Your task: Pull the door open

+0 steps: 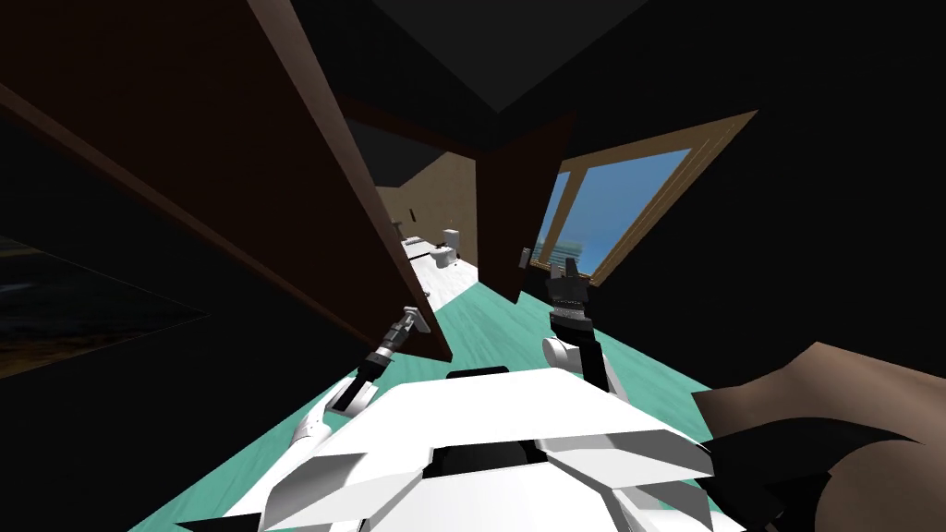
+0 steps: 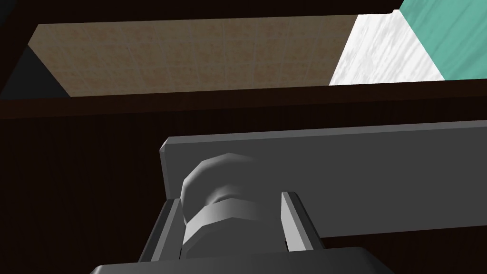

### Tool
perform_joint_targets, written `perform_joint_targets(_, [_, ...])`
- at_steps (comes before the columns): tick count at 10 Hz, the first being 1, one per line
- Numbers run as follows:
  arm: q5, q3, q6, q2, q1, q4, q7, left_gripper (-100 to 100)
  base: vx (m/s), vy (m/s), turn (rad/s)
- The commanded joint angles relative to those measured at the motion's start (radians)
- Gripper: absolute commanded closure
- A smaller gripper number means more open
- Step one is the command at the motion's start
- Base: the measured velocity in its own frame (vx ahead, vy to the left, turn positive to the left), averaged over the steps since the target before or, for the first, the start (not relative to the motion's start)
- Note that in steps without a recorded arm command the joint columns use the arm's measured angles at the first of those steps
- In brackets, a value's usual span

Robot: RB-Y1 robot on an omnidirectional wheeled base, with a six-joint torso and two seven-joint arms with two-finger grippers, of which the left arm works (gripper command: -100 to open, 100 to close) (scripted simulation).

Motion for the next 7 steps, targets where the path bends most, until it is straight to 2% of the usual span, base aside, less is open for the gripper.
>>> perform_joint_targets(1, [-0.001, -0.003, -0.024, 0.016, 0.01, 0.007, 0.011, 100, -0.168, 0.108, -0.116])
perform_joint_targets(4, [-0.002, -0.01, -0.062, 0.042, 0.02, 0.018, 0.029, 100, -0.206, 0.109, -0.133])
perform_joint_targets(5, [-0.003, -0.012, -0.071, 0.047, 0.022, 0.021, 0.033, 100, -0.171, 0.075, -0.061])
perform_joint_targets(6, [-0.004, -0.014, -0.061, 0.041, 0.021, 0.017, 0.028, 100, -0.073, 0.035, -0.01])
perform_joint_targets(7, [-0.006, -0.019, -0.077, 0.049, 0.023, 0.026, 0.035, 100, -0.127, 0.06, -0.098])
